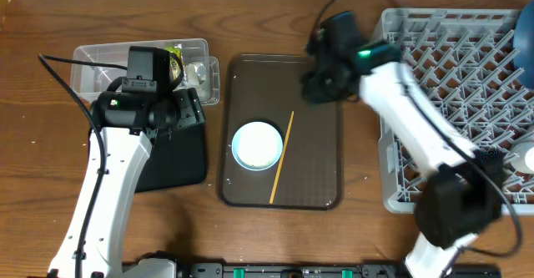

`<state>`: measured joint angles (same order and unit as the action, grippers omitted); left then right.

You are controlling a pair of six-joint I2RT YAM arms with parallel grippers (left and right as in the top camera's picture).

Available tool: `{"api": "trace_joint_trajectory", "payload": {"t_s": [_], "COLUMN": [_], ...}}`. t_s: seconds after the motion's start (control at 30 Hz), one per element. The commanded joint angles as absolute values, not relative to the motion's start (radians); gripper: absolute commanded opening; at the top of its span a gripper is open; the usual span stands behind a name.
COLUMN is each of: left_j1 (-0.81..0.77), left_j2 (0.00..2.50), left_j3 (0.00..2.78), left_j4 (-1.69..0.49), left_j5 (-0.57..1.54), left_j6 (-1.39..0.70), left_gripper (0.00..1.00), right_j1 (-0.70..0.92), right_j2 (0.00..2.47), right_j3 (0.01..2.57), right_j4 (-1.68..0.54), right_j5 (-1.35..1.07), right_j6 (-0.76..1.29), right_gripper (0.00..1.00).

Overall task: Sort waste into correct bins and load items into the dishwasher rack
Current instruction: 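Return the right gripper to the tray and grasp the second chopstick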

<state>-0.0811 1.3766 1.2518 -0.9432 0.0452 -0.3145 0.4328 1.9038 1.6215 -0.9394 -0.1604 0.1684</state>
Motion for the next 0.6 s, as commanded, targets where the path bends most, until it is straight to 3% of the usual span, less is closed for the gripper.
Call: {"api": "trace_joint_trajectory", "payload": {"t_s": [0.0,0.5,0.57], "left_j1": [-0.077,-0.077,-0.077], "left_j2": [1.379,1.379,1.379], "left_j3": [1.251,1.251,1.251], "left_j4": [-0.950,-0.950,-0.950], "left_j5": [0.033,0.033,0.033], "left_j6": [-0.316,-0.316,-0.316], "left_gripper": [0.79,0.79,0.79], "right_j1": [0.479,0.577,0.583], "right_j2": [1.985,2.197,2.206], "right_j3": [1.614,1.613,1.613], "right_j4": [-0.917,-0.911,-0.915], "right_j5": [-0.146,-0.102,-0.102], "right_j6": [0.302,0.403,0.408], "right_gripper": [0.56,0.52,0.46]}}
